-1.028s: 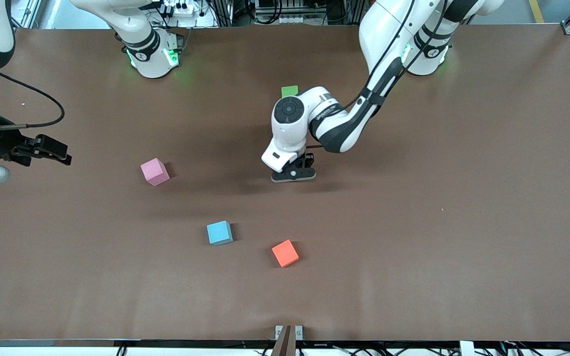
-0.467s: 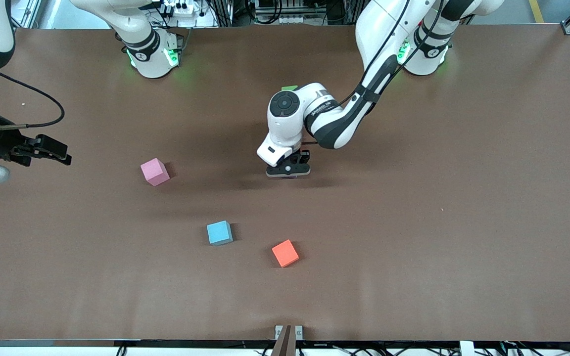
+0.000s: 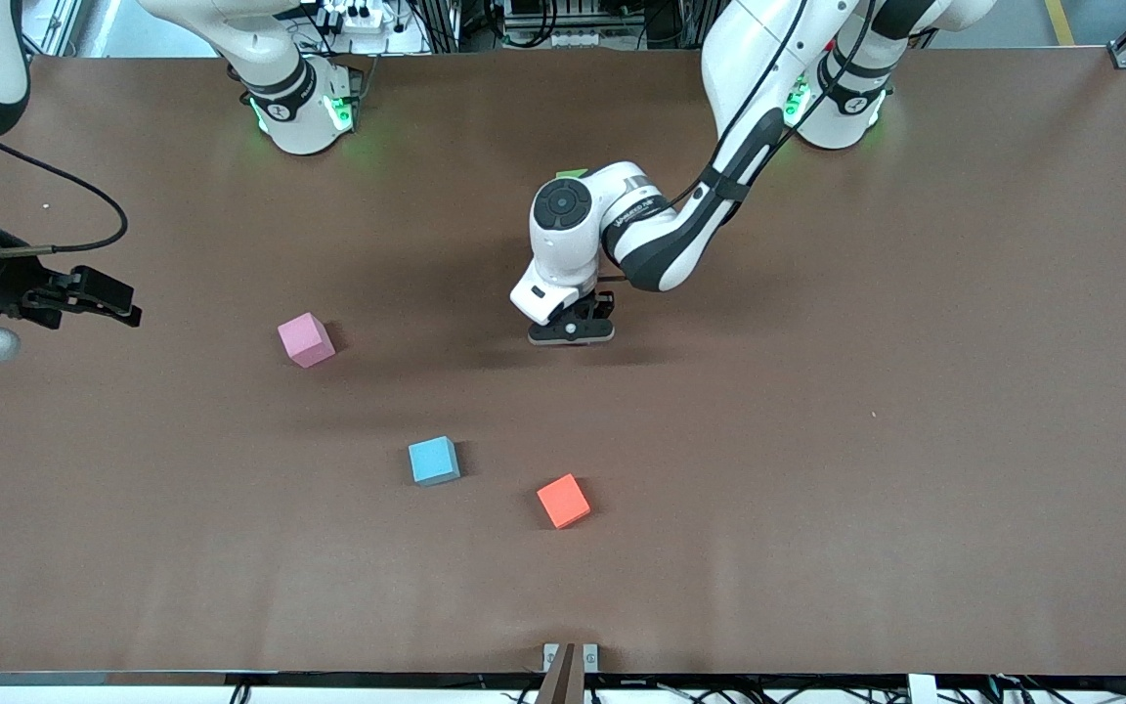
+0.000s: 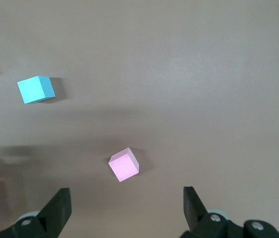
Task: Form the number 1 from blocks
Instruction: 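Carry the purple cube to the column end and lower it with the left gripper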
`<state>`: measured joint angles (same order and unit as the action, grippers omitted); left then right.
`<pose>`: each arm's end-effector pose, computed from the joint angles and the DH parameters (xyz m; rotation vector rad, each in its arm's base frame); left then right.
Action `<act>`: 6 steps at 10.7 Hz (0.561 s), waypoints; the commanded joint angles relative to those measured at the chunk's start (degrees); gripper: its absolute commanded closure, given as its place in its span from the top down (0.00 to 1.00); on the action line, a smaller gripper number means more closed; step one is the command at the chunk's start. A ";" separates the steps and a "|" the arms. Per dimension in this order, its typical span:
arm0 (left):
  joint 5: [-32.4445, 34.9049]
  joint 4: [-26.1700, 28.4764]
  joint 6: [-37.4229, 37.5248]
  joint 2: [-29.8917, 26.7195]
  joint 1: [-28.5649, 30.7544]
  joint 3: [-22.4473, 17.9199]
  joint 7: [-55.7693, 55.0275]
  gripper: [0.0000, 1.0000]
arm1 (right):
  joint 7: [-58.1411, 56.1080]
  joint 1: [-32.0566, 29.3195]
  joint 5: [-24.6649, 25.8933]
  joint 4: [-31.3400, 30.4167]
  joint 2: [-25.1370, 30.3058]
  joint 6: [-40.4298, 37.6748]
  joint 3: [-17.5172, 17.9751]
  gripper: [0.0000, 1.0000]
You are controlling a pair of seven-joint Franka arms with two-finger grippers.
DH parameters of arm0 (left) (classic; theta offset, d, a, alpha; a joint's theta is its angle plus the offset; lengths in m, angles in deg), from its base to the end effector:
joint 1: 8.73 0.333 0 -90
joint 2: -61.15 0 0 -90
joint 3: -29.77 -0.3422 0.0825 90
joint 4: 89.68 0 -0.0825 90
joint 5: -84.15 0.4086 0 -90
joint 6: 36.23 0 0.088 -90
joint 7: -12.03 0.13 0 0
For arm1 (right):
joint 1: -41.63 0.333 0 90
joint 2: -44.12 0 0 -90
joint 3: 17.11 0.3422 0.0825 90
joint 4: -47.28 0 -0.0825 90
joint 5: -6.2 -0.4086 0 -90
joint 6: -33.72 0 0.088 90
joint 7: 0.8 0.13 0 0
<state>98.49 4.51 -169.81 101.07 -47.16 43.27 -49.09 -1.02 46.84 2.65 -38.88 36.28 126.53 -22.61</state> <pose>0.4666 -0.5526 0.1975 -3.1364 -0.0672 -0.0563 0.6269 0.0084 0.5833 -3.0926 0.0064 0.0308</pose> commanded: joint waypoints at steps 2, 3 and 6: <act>1.74 3.46 -0.63 -2.74 0.90 0.91 -1.90 0.00 | -0.84 -1.00 -0.66 -1.03 0.99 0.10 0.75 1.00; 1.74 3.46 -0.63 -2.74 0.90 0.91 -1.98 0.00 | -0.84 -1.00 -0.66 -1.03 0.99 0.10 0.67 1.00; 1.39 3.37 -0.63 -2.65 0.90 0.82 -1.98 0.00 | -0.84 -0.91 -0.66 -1.03 0.90 0.10 0.75 1.00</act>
<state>98.49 5.77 -169.81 100.18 -46.93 43.43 -49.09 -1.05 46.84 2.65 -38.94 36.28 126.53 -22.60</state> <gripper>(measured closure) 0.449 0.000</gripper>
